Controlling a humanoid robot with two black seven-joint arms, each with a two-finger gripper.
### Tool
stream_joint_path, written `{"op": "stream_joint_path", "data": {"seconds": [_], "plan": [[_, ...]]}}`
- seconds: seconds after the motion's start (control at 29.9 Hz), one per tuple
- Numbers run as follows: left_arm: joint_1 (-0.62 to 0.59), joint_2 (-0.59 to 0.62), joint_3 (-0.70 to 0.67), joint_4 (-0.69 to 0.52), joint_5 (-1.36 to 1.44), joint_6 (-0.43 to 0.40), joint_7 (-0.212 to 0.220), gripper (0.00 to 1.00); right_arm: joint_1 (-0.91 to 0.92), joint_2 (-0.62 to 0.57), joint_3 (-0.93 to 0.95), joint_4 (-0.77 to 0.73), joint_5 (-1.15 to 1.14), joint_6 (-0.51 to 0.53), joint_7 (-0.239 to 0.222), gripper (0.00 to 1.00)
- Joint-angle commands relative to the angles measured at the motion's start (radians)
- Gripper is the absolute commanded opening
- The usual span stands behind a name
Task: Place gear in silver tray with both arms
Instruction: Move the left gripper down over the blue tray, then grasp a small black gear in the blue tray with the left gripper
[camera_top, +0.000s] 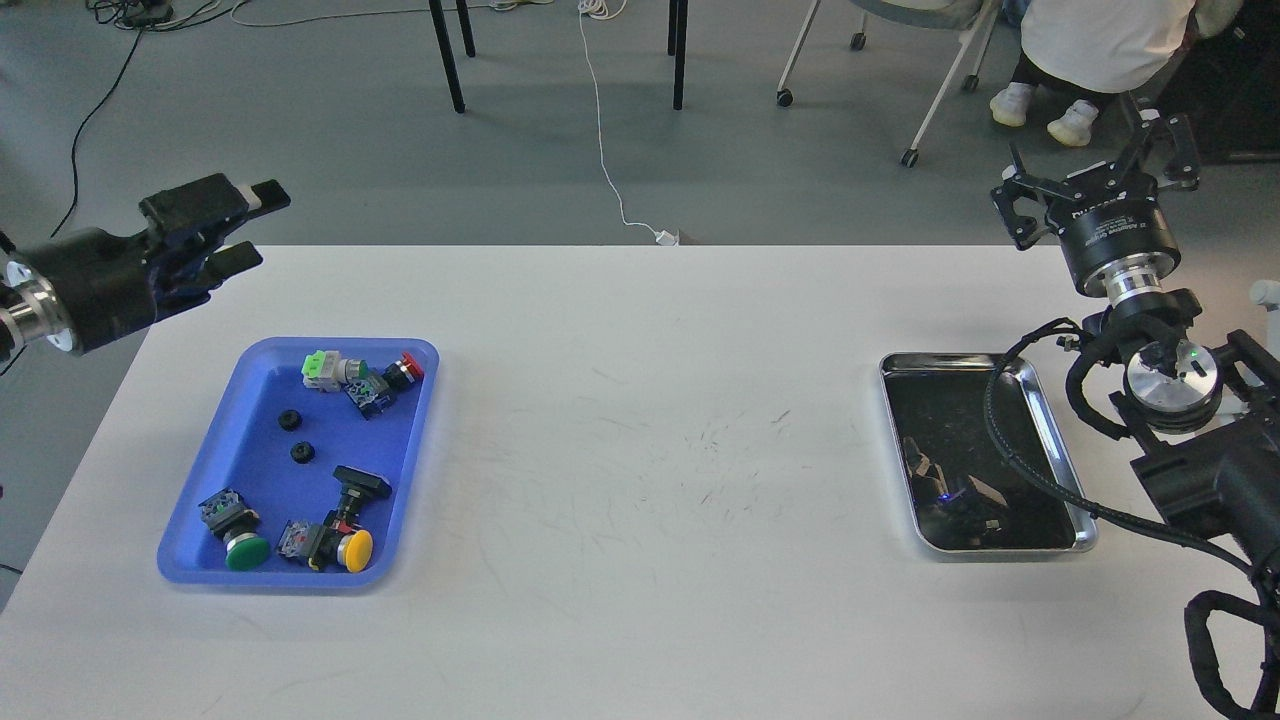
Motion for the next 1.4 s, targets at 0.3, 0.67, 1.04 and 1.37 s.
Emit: {"op": "stream_joint_path", "data": {"seconds": [0.3,0.67,1.04,1.37], "plan": [[0.018,-0.014,0.216,-0.002,0.766,0.311,-0.001,0.89,-0.002,0.001,0.0,0.0,-0.001,0.0,0.011,0.99],[0.015,-0.2,0.248,0.214,0.863,0.353,-0.001,0.62,-0.008,-0.003,0.0,-0.001,-0.001,0.0,0.012,0.99],[0.012,-0.272,0.293,0.317,0.86,0.351,-0.003,0.48,-0.014,0.001,-0.005,-0.003,-0.001,0.0,0.026,0.99],[0.008,-0.301,0.317,0.352,0.843,0.355,0.003,0.5,-0.013,0.0,-0.002,-0.003,-0.001,0.0,0.026,0.99]]}}
